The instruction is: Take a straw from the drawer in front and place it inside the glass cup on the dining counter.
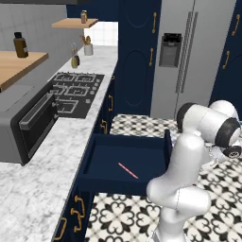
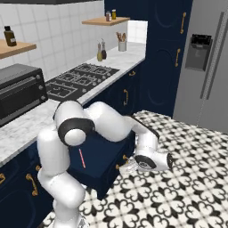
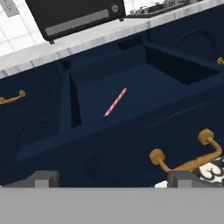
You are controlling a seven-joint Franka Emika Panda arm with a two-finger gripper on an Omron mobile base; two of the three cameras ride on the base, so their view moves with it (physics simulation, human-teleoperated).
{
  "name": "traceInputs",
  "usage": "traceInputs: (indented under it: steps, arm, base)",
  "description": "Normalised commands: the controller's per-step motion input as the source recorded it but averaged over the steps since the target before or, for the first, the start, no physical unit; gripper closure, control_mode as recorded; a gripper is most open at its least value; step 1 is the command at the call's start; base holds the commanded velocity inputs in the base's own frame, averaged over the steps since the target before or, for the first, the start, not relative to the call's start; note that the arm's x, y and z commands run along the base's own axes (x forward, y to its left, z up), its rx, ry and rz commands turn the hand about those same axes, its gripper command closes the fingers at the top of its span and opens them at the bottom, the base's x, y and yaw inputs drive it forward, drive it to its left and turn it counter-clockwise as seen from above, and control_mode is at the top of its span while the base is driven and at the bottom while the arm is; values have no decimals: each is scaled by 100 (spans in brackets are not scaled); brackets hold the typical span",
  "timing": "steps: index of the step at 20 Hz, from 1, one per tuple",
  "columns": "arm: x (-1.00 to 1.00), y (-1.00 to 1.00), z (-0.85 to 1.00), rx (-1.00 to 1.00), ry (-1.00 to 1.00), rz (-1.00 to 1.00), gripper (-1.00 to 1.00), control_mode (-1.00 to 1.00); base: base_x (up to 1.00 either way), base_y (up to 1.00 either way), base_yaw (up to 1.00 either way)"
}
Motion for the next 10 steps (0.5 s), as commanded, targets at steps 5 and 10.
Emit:
traceInputs:
  steps: [5, 10]
  arm:
    - [1, 19, 100, -19, -20, -1, -100, -100]
    - [10, 19, 100, -31, 1, -2, -100, -100]
  base:
    - [0, 0, 0]
    - [0, 0, 0]
